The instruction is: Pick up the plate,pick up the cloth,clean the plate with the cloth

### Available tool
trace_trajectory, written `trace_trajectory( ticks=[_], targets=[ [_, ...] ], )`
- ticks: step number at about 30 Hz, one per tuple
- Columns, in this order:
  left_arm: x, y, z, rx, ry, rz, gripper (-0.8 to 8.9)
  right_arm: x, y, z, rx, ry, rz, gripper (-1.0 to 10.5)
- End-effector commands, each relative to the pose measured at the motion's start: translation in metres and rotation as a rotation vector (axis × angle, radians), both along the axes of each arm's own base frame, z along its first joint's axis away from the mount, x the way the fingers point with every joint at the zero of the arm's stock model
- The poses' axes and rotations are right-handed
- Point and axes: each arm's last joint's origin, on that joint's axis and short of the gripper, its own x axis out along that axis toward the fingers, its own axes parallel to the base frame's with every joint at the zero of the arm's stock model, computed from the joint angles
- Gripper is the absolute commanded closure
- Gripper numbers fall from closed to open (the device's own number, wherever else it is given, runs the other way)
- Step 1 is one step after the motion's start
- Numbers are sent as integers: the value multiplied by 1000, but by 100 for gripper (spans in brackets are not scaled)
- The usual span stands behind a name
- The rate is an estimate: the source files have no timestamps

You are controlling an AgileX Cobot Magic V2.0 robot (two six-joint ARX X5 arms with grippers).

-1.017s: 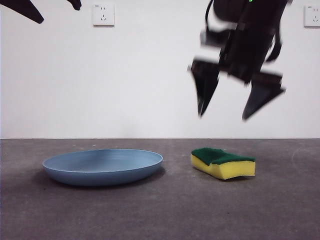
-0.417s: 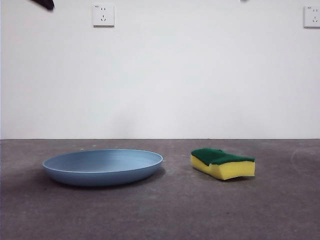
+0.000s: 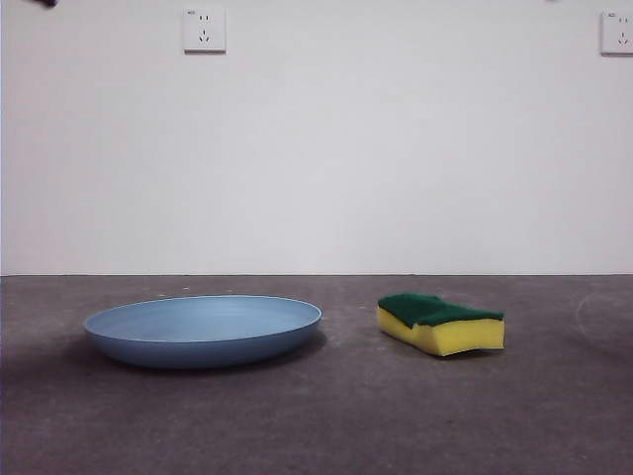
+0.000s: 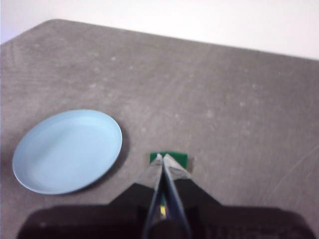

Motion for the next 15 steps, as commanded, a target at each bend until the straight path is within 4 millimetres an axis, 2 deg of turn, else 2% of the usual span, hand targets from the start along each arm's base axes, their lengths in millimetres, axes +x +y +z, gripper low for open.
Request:
trace_trajectory(
  ticks=[1,5,7,15],
  targets=[
    [-8,5,-20,-38,-31,3,821,-1,0,-18,15,17,-13,958],
    [-14,8,-25,-58,-17,-2,817,2,1,-21,41,46,-29,954],
    [-14,9,-25,-56,-17,3,817,2,1,-21,89,67,-45,946],
    [-12,7,-28,-38,10,4,817,2,1,-21,85,71,-44,946]
  ],
)
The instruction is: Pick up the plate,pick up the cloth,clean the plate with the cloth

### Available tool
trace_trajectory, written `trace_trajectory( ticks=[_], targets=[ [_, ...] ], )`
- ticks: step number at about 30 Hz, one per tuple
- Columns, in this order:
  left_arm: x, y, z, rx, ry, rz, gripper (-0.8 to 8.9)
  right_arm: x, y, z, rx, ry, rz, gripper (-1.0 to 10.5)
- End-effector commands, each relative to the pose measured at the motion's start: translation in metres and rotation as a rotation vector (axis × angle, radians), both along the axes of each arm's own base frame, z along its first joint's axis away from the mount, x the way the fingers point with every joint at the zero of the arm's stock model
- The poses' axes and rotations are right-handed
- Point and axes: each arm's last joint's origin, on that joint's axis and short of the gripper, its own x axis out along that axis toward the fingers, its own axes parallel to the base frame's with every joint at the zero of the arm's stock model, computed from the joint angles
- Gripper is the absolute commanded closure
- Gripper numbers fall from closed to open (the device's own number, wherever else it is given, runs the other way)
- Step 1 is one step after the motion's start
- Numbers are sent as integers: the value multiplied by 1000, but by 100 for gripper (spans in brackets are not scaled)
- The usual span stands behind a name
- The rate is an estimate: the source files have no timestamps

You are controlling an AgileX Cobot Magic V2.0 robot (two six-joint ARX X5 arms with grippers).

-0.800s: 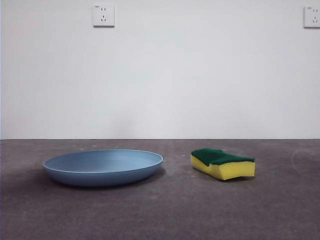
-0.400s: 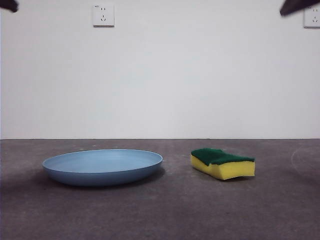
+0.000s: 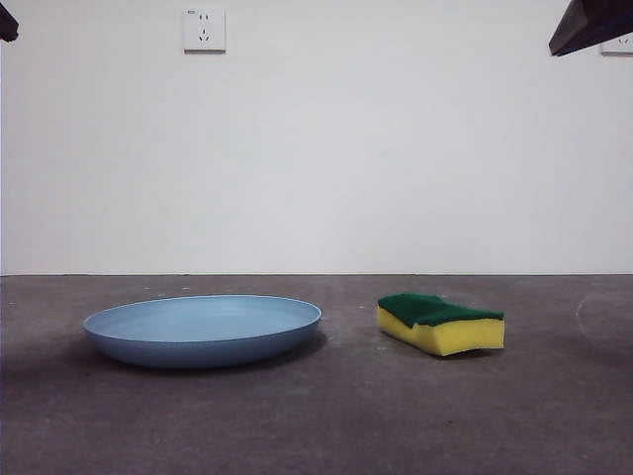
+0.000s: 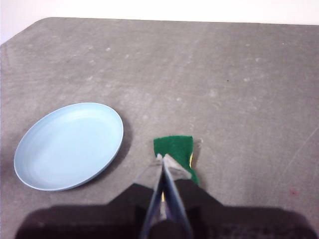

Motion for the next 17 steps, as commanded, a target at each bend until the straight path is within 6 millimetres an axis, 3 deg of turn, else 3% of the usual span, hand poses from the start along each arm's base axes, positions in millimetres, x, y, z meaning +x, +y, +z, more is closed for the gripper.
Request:
trace_trajectory(
  ticks=[1,11,14,17],
  targets=[
    [0,-1,-2,-1,16,1,817,-1,0,-2,10,7,-9,946],
    [0,0,-3,40,15,2,817,0,0,-2,10,7,-9,946],
    [-1,8,-1,122,-42,56,817,0,0,-2,10,7,-9,946],
    [-1,19,1,89,-61,110,817,0,0,-2,9,8,-9,946]
  ],
)
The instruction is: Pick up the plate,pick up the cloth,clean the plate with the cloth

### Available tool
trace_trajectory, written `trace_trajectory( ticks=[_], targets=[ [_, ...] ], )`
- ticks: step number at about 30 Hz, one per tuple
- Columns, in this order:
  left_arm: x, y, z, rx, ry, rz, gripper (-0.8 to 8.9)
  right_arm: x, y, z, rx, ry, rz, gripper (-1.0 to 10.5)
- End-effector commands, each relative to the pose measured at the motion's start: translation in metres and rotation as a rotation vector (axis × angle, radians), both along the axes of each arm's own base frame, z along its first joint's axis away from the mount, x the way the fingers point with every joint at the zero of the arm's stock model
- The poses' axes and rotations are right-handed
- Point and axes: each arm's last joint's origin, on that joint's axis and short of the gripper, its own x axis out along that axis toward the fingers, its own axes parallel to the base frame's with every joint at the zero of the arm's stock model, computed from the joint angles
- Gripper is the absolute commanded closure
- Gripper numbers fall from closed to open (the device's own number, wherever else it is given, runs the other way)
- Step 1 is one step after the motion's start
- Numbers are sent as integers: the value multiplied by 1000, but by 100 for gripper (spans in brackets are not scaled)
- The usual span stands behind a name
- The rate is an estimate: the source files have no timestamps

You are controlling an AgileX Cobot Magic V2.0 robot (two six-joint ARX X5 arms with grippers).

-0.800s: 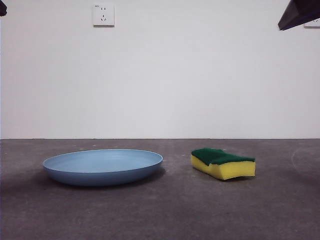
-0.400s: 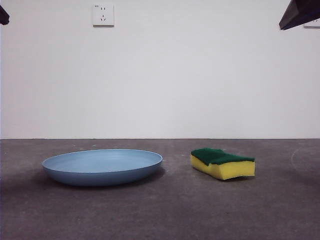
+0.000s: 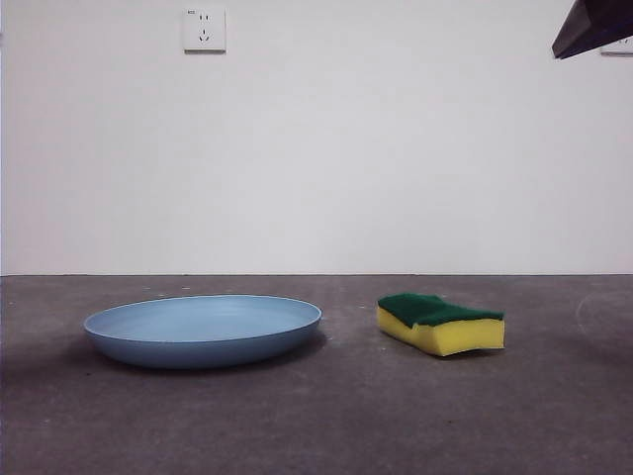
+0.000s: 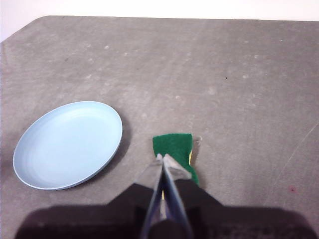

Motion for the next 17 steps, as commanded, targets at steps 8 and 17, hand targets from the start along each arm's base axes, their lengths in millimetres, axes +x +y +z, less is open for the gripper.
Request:
trace_trajectory(
  ticks=[8,17],
  targets=[
    [-5,28,-36,-52,-134,122,817,0,0,-1,7,1,-5,946],
    [-8,37,-88,-76,-137,214,817,0,0,-1,7,1,-5,946]
  ],
)
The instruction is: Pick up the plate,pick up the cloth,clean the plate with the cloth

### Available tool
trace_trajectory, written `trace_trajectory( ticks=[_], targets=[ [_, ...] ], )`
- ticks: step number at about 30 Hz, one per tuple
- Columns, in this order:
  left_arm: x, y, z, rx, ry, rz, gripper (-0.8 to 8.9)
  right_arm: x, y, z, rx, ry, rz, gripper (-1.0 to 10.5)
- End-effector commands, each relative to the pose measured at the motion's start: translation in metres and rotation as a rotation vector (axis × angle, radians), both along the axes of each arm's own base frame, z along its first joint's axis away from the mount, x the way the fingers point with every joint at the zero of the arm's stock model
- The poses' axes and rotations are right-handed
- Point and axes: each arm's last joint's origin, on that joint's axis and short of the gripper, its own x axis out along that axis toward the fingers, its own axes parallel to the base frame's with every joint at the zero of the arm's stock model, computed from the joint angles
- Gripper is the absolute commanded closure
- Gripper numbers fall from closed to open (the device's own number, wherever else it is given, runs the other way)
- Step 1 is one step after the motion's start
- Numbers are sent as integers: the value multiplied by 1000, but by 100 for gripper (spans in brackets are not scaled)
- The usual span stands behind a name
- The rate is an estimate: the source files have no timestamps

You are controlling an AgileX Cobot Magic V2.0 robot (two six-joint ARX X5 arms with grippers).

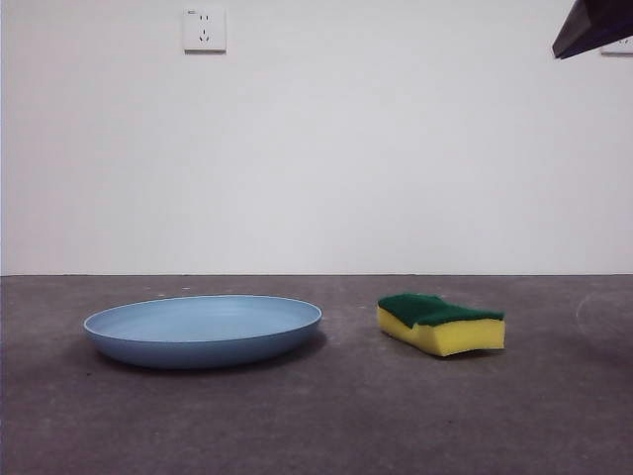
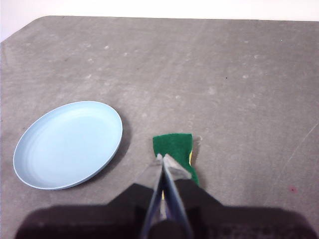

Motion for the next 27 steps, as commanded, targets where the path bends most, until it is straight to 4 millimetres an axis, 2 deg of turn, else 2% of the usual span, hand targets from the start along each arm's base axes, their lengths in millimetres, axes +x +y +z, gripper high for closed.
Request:
trace_trajectory(
  ticks=[1,14,27],
  targets=[
    [1,2,-12,-18,6,19,817,0,0,-1,7,1,-5,946],
    [3,2,-42,-30,110,34,817,0,0,-1,7,1,-5,946],
    [3,2,-42,-30,109,33,817,0,0,-1,7,1,-5,946]
  ],
)
